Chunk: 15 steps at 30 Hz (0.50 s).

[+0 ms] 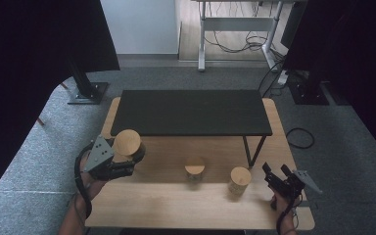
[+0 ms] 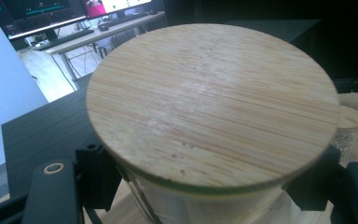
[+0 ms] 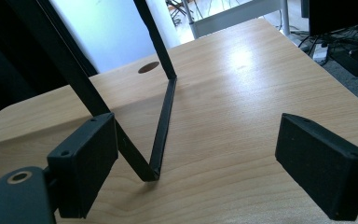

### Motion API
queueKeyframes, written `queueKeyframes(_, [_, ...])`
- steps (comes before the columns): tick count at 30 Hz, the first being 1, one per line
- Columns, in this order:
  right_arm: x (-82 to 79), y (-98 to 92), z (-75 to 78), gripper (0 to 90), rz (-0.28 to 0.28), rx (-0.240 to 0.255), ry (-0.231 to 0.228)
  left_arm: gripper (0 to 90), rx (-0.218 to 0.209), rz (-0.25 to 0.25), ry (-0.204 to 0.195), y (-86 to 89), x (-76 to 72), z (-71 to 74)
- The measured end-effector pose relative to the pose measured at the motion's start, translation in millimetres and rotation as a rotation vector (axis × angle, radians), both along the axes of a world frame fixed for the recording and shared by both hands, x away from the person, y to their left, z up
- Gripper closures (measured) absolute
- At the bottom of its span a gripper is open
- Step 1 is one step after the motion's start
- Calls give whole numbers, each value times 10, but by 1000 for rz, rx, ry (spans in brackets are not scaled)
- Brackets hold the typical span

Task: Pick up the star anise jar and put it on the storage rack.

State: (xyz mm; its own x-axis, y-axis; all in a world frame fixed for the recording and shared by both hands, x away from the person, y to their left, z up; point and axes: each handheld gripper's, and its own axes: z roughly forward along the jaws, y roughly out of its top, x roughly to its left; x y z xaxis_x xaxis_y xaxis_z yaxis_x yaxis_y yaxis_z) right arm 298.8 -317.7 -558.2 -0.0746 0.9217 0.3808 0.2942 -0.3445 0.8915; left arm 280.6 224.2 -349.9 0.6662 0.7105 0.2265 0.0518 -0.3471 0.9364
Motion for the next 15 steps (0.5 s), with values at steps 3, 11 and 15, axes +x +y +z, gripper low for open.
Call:
queueKeyframes(3, [1, 1, 0, 125, 0, -2, 0, 250, 3, 1, -5, -2, 15, 44])
queueKeyframes(11, [-1, 2, 0, 125, -1, -4, 0, 250, 7, 9, -15, 3, 59, 130])
queueKeyframes(15, [0, 1, 0, 125, -1, -3, 0, 250, 9, 10, -24, -2, 75, 167])
